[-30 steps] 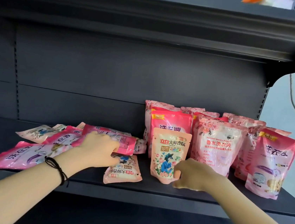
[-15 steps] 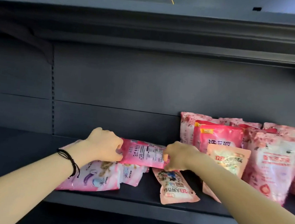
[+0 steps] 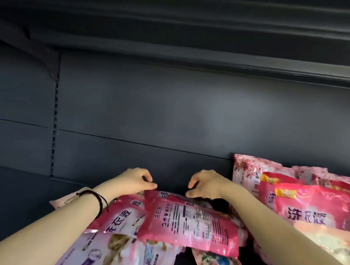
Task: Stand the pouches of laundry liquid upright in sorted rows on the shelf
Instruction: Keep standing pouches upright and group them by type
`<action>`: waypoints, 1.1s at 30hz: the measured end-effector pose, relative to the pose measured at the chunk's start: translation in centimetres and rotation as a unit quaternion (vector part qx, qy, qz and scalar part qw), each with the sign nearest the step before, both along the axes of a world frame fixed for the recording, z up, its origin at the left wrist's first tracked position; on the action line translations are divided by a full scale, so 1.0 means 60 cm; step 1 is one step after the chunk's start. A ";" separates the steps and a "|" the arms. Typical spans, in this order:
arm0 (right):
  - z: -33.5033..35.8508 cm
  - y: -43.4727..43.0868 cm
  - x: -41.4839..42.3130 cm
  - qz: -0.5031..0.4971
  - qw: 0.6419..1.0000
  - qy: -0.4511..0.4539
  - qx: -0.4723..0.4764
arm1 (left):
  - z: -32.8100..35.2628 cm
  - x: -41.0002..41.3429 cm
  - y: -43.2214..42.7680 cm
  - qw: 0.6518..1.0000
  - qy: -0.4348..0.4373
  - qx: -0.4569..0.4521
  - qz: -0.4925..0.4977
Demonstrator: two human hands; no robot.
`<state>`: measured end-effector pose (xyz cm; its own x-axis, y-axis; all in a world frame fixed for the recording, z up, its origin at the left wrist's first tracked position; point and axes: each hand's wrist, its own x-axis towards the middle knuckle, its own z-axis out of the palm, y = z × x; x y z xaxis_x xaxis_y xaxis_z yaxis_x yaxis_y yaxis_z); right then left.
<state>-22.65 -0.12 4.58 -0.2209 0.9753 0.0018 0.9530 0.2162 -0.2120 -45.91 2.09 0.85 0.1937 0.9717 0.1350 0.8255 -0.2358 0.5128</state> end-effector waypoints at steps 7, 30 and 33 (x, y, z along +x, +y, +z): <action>-0.037 0.077 -0.032 0.024 0.994 0.086 -0.059 | -0.044 -0.017 0.084 0.999 0.001 -0.020 -0.042; -0.057 0.124 -0.034 0.009 0.989 0.100 -0.104 | -0.074 -0.063 0.158 0.932 -0.242 -0.153 -0.221; -0.045 0.106 -0.035 0.012 0.979 0.129 -0.159 | -0.080 -0.056 0.156 0.943 -0.217 -0.107 -0.228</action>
